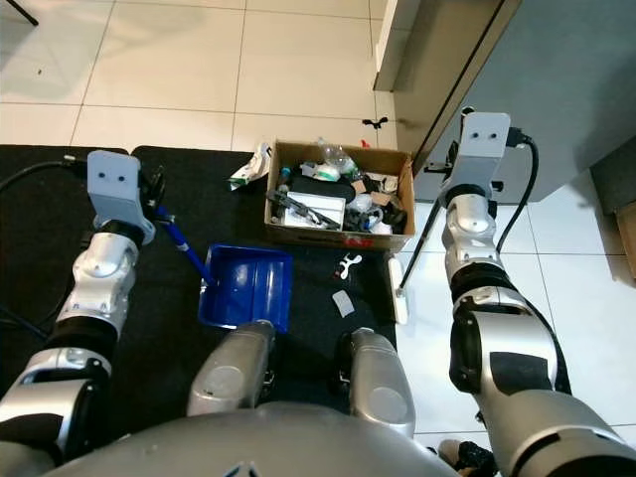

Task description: Sweep floor

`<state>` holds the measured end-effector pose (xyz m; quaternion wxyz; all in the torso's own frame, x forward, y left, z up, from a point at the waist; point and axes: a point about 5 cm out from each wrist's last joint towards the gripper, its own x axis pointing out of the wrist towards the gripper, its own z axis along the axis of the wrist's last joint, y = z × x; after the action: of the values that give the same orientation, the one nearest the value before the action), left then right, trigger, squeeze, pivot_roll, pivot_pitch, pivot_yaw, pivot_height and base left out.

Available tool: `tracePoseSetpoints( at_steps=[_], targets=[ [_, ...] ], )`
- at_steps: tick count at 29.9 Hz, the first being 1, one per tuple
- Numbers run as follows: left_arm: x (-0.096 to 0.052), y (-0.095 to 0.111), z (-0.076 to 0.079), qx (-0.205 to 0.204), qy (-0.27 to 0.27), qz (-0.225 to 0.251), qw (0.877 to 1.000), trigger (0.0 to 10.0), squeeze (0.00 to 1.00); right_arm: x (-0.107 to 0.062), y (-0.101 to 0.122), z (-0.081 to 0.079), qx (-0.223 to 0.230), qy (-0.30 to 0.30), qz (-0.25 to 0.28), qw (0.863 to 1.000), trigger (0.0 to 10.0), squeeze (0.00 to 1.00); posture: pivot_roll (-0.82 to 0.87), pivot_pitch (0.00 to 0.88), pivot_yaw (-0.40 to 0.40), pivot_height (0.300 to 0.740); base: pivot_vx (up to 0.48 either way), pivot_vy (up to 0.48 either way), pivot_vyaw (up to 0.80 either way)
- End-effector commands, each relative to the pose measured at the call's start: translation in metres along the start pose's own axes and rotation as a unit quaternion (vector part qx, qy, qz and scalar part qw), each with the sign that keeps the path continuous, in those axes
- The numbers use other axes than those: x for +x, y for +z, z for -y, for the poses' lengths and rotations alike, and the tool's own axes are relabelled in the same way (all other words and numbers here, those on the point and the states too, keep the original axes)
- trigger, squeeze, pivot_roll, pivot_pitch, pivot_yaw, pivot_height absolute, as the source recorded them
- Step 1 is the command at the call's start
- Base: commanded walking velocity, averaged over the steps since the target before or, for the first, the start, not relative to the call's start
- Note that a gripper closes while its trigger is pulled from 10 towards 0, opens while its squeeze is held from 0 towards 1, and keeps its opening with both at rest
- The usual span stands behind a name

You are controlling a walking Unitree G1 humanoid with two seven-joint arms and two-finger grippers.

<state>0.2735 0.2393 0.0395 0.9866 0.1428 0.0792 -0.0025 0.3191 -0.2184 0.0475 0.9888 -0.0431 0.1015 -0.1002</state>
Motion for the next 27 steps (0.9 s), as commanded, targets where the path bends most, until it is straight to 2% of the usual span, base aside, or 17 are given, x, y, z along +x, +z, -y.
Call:
tracePoseSetpoints(
  at_steps=[1,19,27],
  targets=[
    [0.002,0.004,-0.007,0.039,-0.005,0.008,0.999,10.0,0.0,0.0,0.001,0.006,0.0,-0.01,0.008,1.0,10.0,0.0,0.26,0.0,-0.066,0.74,0.0,0.0,0.0],
    [0.015,0.023,0.003,0.05,-0.024,0.05,0.997,10.0,0.0,-0.001,0.001,0.007,0.0,-0.014,0.011,1.0,10.0,0.0,0.25,0.0,-0.062,0.74,0.0,0.0,0.0],
    [0.009,0.02,0.011,0.033,-0.041,0.054,0.997,10.0,0.0,-0.001,0.002,0.008,-0.001,-0.014,0.013,1.0,10.0,0.0,0.25,0.0,-0.062,0.74,0.0,0.0,0.0]
  ],
)
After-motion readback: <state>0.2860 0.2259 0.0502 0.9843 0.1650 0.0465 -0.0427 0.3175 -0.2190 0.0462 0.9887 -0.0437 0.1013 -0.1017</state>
